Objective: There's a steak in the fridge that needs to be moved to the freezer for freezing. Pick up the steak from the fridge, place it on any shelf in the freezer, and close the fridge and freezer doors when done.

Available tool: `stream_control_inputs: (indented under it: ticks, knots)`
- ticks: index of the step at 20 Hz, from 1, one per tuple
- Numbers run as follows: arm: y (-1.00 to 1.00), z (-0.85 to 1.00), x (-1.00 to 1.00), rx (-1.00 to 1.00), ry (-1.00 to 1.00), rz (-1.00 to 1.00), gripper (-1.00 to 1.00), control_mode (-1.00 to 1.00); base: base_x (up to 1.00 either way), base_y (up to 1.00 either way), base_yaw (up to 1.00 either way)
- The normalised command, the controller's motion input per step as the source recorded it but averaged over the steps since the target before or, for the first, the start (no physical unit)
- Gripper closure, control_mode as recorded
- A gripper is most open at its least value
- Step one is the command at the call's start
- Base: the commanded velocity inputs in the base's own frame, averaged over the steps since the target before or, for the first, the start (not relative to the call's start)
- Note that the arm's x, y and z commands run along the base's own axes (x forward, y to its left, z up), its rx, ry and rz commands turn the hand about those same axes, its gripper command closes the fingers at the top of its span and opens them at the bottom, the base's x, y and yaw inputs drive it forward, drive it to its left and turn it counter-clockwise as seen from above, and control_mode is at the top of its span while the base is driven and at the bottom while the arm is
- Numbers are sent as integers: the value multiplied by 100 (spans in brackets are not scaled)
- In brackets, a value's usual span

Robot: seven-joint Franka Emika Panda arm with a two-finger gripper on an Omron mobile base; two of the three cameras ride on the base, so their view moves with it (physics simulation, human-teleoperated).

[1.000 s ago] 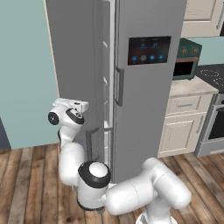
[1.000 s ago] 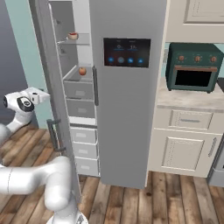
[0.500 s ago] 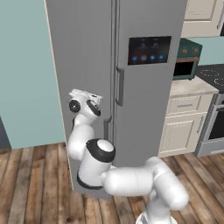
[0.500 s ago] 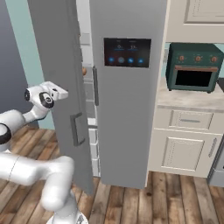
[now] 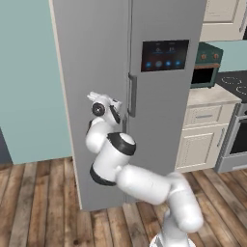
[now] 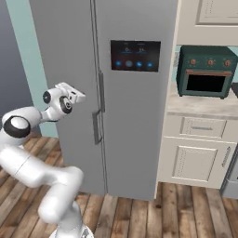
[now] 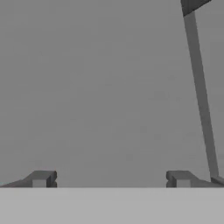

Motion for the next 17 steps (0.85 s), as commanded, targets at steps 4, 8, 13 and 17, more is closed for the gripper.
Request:
stream_control_inputs:
  ticks: [4, 8, 13, 17]
  knots:
    - [-27, 0, 57, 4, 0, 6, -100, -100, 0, 0, 0]
    - [-19, 0, 45, 2, 0, 6, -100, -100, 0, 0, 0]
    - [-14, 9, 21, 1, 0, 3, -100, -100, 0, 0, 0]
    - [-13, 41, 0, 0, -2, 0, -100, -100, 0, 0, 0]
